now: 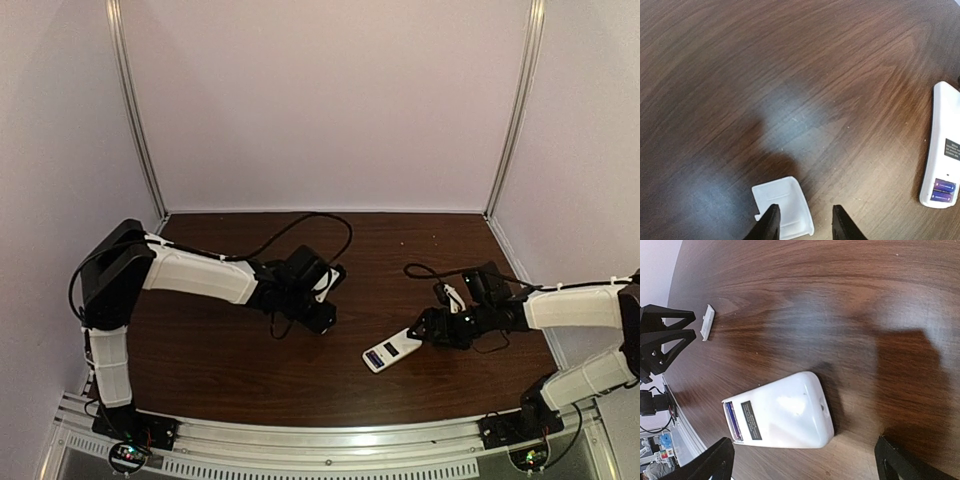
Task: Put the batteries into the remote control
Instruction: Pick up the battery cover from the center of the board.
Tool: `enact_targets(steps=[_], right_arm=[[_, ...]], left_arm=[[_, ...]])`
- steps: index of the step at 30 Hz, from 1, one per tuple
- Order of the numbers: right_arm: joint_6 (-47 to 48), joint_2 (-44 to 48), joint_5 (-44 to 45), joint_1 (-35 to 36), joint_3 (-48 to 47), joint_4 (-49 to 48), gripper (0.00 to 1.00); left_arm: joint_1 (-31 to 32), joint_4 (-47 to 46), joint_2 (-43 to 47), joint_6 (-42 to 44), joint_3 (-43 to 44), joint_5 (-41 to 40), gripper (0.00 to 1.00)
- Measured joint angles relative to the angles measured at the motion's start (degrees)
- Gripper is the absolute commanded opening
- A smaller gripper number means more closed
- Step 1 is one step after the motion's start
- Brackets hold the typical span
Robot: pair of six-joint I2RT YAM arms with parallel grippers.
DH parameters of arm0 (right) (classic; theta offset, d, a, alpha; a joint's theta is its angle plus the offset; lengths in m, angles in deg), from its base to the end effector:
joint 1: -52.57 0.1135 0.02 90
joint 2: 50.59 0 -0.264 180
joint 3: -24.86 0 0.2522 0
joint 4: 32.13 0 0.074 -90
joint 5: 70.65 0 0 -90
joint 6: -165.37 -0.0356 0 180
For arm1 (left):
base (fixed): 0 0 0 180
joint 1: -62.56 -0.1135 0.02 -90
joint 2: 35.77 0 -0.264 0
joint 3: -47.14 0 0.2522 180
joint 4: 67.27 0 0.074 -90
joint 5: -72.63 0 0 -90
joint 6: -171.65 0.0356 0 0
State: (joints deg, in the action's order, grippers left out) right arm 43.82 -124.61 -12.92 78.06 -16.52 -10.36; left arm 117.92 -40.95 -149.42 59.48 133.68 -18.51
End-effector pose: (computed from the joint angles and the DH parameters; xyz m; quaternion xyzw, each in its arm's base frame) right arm 0.1907 0.1120 0.1466 -0.0365 0.9179 0.3727 0.1316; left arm 0.2369 -0.3416 0.1524 0.2682 0.9108 -0.1891 0.2505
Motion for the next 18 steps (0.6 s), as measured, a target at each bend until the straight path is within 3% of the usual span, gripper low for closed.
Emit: enact_targets(steps=[5,11,18], right_arm=[[1.88,2.23,1.81,-0.33,-0.63,5.16,1.00],[4.13,6.16,2.80,-0.98,-2.54,8.87,1.00],[7.02,11.39,2.25,-1.11,-6.71,9.42,1.00]], left_arm=[[0.00,1.36,-2.21,0.07,1.40,0.09,0.27],[0.00,3.78,-4.28,0.09,3.54,-0.07,0.01],[-0.02,5.11,-4.15,0.28,5.22,1.88,0.00]])
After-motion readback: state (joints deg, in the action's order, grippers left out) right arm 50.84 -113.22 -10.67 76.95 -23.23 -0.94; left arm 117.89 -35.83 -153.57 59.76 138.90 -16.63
